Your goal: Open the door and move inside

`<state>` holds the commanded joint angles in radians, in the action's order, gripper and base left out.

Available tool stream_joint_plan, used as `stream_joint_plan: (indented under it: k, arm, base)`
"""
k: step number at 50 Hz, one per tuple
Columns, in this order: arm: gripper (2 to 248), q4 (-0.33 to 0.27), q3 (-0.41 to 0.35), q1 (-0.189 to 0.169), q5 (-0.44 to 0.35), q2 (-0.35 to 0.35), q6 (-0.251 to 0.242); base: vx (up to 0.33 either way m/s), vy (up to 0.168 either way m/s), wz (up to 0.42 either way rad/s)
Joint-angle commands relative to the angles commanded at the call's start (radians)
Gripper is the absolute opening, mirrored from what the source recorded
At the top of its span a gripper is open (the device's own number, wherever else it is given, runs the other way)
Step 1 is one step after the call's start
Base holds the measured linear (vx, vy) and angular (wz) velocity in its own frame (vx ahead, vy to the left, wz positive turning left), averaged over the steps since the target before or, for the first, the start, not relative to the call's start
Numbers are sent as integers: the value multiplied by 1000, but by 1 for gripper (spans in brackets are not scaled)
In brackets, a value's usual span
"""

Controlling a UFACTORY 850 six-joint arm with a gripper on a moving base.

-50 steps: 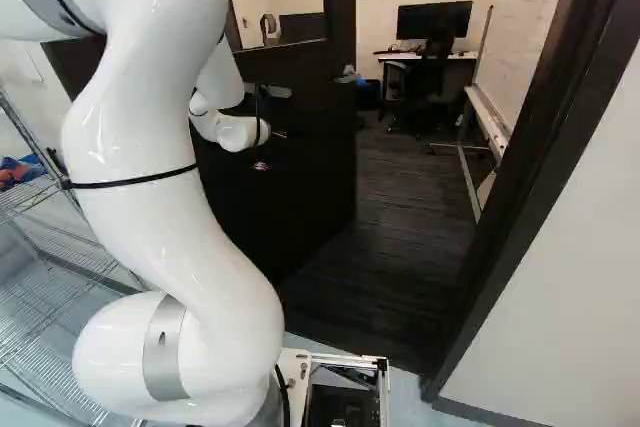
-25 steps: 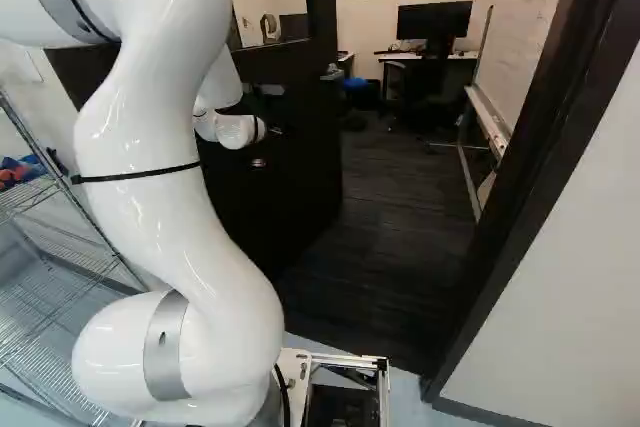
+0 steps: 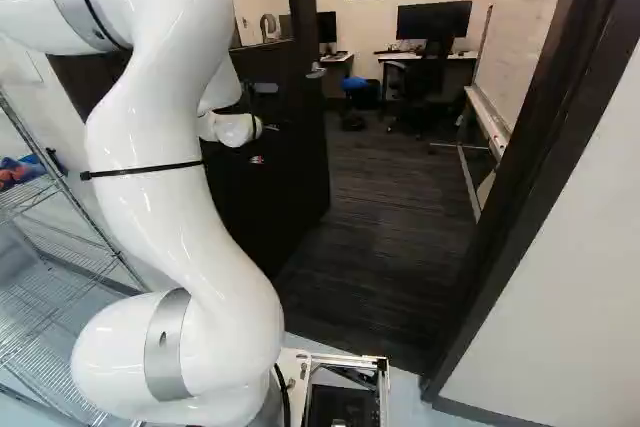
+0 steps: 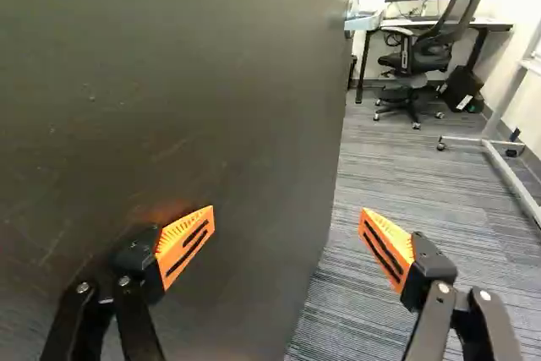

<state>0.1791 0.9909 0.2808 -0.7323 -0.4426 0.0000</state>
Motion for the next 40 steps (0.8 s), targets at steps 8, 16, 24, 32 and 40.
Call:
stream_joint_plan:
  k: [8, 16, 24, 32, 40]
  arm:
    - [247, -22, 24, 6, 0, -19, 0]
    - [247, -44, 49, 13, 0, -39, 0]
    - [247, -66, 74, 19, 0, -58, 0]
    - [247, -85, 101, 26, 0, -79, 0]
    - [247, -103, 127, 33, 0, -99, 0]
  base:
    - [0, 0, 0]
    - [0, 0, 0]
    - [0, 0, 0]
    - [0, 0, 0]
    - [0, 0, 0]
